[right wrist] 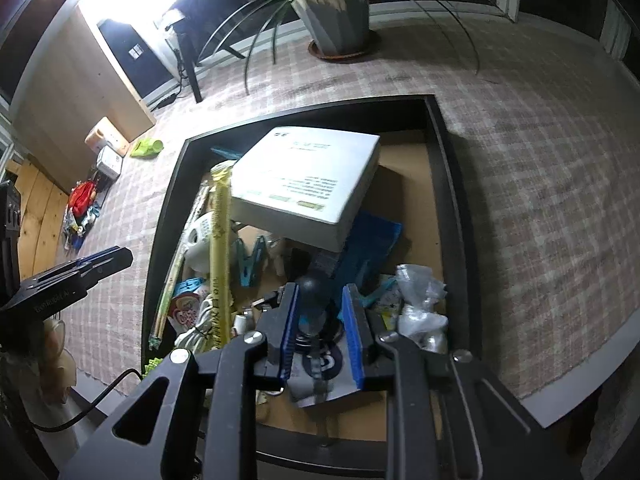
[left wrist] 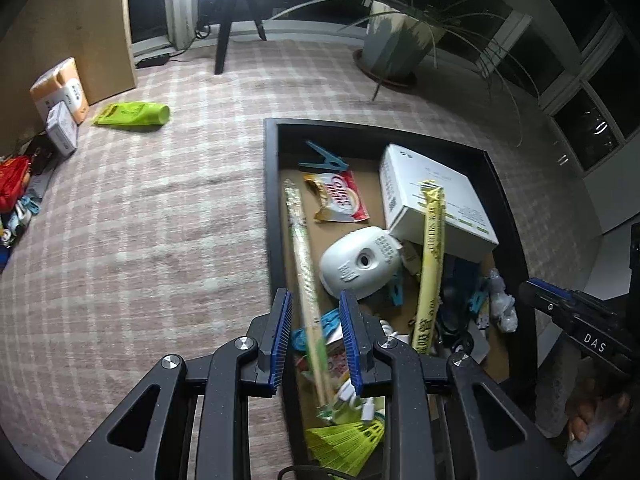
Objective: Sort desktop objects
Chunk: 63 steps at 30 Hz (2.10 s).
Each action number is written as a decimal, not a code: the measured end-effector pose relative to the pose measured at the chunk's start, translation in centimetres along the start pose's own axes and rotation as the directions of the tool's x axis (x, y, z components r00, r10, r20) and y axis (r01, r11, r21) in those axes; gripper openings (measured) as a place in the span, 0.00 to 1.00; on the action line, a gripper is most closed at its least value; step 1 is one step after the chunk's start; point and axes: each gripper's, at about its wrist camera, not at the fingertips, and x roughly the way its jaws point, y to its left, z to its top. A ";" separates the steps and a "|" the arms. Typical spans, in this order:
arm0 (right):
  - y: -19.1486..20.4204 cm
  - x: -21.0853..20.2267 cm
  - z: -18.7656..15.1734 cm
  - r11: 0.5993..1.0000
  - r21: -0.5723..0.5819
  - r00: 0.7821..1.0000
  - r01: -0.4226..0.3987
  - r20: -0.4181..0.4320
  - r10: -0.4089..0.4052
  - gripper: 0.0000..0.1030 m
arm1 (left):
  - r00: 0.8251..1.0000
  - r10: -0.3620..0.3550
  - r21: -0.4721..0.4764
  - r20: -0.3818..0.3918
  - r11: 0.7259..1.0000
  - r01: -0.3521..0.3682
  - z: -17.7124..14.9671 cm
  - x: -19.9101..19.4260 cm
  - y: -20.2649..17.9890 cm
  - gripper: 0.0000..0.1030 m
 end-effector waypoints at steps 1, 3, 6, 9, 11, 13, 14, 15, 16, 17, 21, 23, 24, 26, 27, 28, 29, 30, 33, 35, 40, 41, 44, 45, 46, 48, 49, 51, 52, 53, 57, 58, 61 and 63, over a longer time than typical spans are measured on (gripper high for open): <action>0.4 0.1 0.0 1.000 -0.005 1.000 0.000 0.000 0.000 0.22 | 1.000 0.008 0.001 0.005 1.000 -0.008 -0.1 -0.2 0.3 0.25; 1.6 0.2 -0.1 1.000 -0.016 1.000 0.001 0.004 -0.001 0.22 | 0.999 0.027 0.002 0.019 1.000 -0.027 -0.4 -0.8 1.0 0.28; 3.5 0.4 -0.1 0.999 -0.034 1.000 -0.008 0.008 0.009 0.25 | 0.998 0.046 -0.004 0.037 0.999 -0.046 -0.6 -1.7 2.1 0.34; 5.9 0.4 -0.2 0.998 -0.063 1.000 -0.011 0.020 0.012 0.27 | 0.995 0.075 -0.019 0.063 0.997 -0.074 -1.2 -2.9 3.6 0.40; 7.5 0.5 -0.4 0.996 -0.088 1.000 -0.006 0.028 0.009 0.29 | 0.992 0.095 -0.022 0.078 0.995 -0.094 -1.6 -3.6 4.2 0.45; 9.4 0.6 -0.6 0.993 -0.117 0.999 0.000 0.042 0.005 0.35 | 0.987 0.126 -0.011 0.104 0.992 -0.125 -2.2 -4.5 4.9 0.52; 10.3 0.8 -0.8 0.991 -0.131 0.999 0.004 0.049 0.002 0.39 | 0.983 0.138 -0.006 0.117 0.990 -0.139 -2.5 -5.0 5.3 0.54; 11.6 1.1 -1.1 0.989 -0.149 0.998 0.013 0.057 -0.004 0.39 | 0.980 0.151 -0.004 0.128 0.988 -0.151 -2.8 -5.4 5.7 0.55; 12.3 1.3 -1.3 0.988 -0.156 0.998 0.017 0.060 -0.007 0.39 | 0.978 0.162 -0.004 0.134 0.987 -0.163 -3.2 -5.8 6.2 0.59; 13.3 1.5 -1.5 0.986 -0.163 0.998 0.017 0.062 -0.007 0.39 | 0.975 0.172 -0.006 0.141 0.985 -0.173 -3.5 -6.1 6.9 0.62; 17.6 2.1 -2.5 0.982 -0.190 0.998 -0.013 0.053 0.023 0.39 | 0.964 0.215 -0.025 0.154 0.977 -0.214 -4.6 -7.2 9.3 0.66; 19.6 2.3 -2.9 0.980 -0.200 0.998 -0.022 0.055 0.034 0.39 | 0.962 0.228 -0.045 0.153 0.974 -0.224 -5.1 -7.6 10.7 0.67; 20.7 2.4 -3.1 0.979 -0.203 0.998 -0.028 0.057 0.040 0.39 | 0.962 0.232 -0.057 0.147 0.973 -0.226 -5.5 -7.8 11.5 0.67; 22.6 2.7 -3.4 0.978 -0.206 0.997 -0.038 0.056 0.051 0.43 | 0.962 0.234 -0.075 0.138 0.971 -0.226 -6.0 -8.2 13.0 0.67; 23.7 3.0 -3.6 0.977 -0.208 0.997 -0.046 0.054 0.058 0.43 | 0.963 0.232 -0.085 0.138 0.971 -0.222 -6.2 -8.4 13.8 0.67; 24.5 3.2 -3.9 0.977 -0.208 0.997 -0.050 0.052 0.062 0.44 | 0.962 0.234 -0.097 0.139 0.970 -0.222 -6.5 -8.6 14.8 0.67; 25.4 3.4 -4.1 0.976 -0.212 0.997 -0.053 0.049 0.065 0.44 | 0.962 0.234 -0.106 0.141 0.970 -0.221 -6.8 -8.8 15.5 0.67; 26.5 3.7 -4.3 0.974 -0.220 0.997 -0.052 0.049 0.064 0.44 | 0.962 0.231 -0.119 0.143 0.969 -0.216 -7.0 -9.1 16.4 0.67; 29.3 4.6 -5.2 0.969 -0.242 0.997 -0.044 0.045 0.057 0.44 | 0.965 0.225 -0.157 0.136 0.966 -0.203 -7.6 -9.7 19.1 0.67; 30.6 5.1 -5.5 0.969 -0.244 0.998 -0.048 0.036 0.059 0.44 | 0.965 0.223 -0.179 0.136 0.964 -0.198 -8.0 -10.1 21.1 0.68; 34.2 6.0 -5.9 0.969 -0.244 0.998 -0.046 0.039 0.057 0.44 | 0.964 0.225 -0.186 0.144 0.963 -0.197 -8.6 -10.8 24.3 0.68; 34.8 6.1 -5.9 0.969 -0.245 0.998 -0.044 0.042 0.056 0.44 | 0.963 0.225 -0.184 0.146 0.963 -0.197 -8.7 -10.9 24.9 0.68; 36.7 6.4 -5.9 0.970 -0.239 0.997 -0.042 0.052 0.056 0.44 | 0.962 0.232 -0.183 0.145 0.962 -0.204 -8.9 -11.0 26.6 0.68; 37.4 6.5 -5.9 0.971 -0.234 0.997 -0.041 0.058 0.056 0.44 | 0.961 0.236 -0.180 0.145 0.961 -0.209 -8.9 -11.0 27.1 0.68; 37.9 6.6 -5.9 0.972 -0.232 0.997 -0.040 0.062 0.056 0.44 | 0.962 0.235 -0.174 0.141 0.962 -0.210 -8.8 -11.0 27.7 0.70; 39.2 6.8 -6.0 0.972 -0.234 0.996 -0.037 0.072 0.055 0.44 | 0.962 0.238 -0.176 0.131 0.961 -0.214 -8.8 -10.8 28.5 0.71; 39.6 6.9 -6.0 0.971 -0.235 0.996 -0.035 0.075 0.054 0.44 | 0.963 0.239 -0.177 0.126 0.960 -0.216 -8.9 -10.7 28.9 0.72; 40.5 7.2 -6.3 0.971 -0.238 0.996 -0.029 0.080 0.050 0.44 | 0.966 0.232 -0.173 0.115 0.962 -0.210 -8.9 -10.4 29.5 0.72; 40.8 7.4 -6.4 0.971 -0.239 0.996 -0.029 0.080 0.050 0.44 | 0.967 0.228 -0.173 0.112 0.963 -0.207 -9.0 -10.3 29.8 0.72; 41.2 7.5 -6.4 0.970 -0.240 0.996 -0.031 0.077 0.051 0.44 | 0.968 0.226 -0.172 0.110 0.963 -0.206 -9.1 -10.2 30.0 0.72; 42.1 8.3 -6.6 0.970 -0.243 0.997 -0.027 0.070 0.045 0.44 | 0.970 0.224 -0.168 0.095 0.964 -0.206 -9.3 -9.6 30.9 0.72; 42.2 8.5 -6.6 0.970 -0.242 0.997 -0.027 0.069 0.045 0.44 | 0.970 0.225 -0.167 0.093 0.964 -0.208 -9.4 -9.5 31.1 0.72; 42.3 9.0 -6.5 0.972 -0.232 0.997 -0.037 0.058 0.052 0.44 | 0.972 0.222 -0.176 0.074 0.963 -0.207 -9.6 -9.1 31.5 0.72; 42.3 9.2 -6.5 0.972 -0.231 0.997 -0.036 0.056 0.050 0.44 | 0.972 0.225 -0.177 0.069 0.962 -0.210 -9.7 -8.8 31.5 0.72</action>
